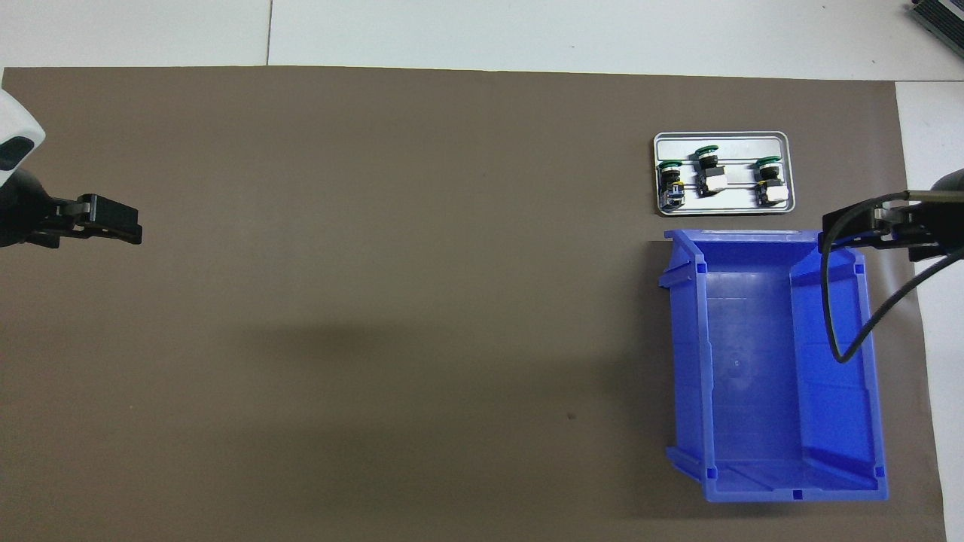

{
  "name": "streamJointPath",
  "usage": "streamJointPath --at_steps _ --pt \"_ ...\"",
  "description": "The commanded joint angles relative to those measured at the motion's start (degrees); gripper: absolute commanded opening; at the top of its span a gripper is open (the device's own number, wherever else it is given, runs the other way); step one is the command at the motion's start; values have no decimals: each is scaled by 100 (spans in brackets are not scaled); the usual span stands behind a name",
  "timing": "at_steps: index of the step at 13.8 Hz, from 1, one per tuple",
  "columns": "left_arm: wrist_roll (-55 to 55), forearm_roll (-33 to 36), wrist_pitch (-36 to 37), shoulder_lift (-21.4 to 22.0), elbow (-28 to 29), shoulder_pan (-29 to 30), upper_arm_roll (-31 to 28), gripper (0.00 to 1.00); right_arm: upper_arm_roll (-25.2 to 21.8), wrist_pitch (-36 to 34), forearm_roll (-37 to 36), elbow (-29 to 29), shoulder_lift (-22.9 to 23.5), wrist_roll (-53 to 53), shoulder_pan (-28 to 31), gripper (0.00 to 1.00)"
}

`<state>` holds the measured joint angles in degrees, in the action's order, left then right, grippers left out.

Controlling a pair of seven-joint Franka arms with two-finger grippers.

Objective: Place and press button with both arms

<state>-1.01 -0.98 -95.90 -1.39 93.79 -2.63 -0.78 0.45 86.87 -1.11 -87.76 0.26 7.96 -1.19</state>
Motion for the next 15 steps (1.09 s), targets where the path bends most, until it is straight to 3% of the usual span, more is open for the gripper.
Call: streamJointPath --at_steps 1,4,6,9,11,15 --pt "22 37 43 34 -192 -488 -455 100 69 155 120 -241 -157 -58 84 100" --pt "39 37 255 34 -519 77 66 100 69 85 129 -233 -157 -111 75 100" --pt "22 63 194 51 -476 -17 86 100 69 111 129 -250 -157 -146 84 100" --pt "-4 54 273 104 -353 -123 69 100 69 558 129 -390 -87 -172 172 100" --pt "-40 54 247 121 -222 -106 86 100 61 1215 129 -688 -70 -199 172 99" --pt "4 28 247 130 -151 -115 95 100 61 2086 129 -708 701 -365 242 97"
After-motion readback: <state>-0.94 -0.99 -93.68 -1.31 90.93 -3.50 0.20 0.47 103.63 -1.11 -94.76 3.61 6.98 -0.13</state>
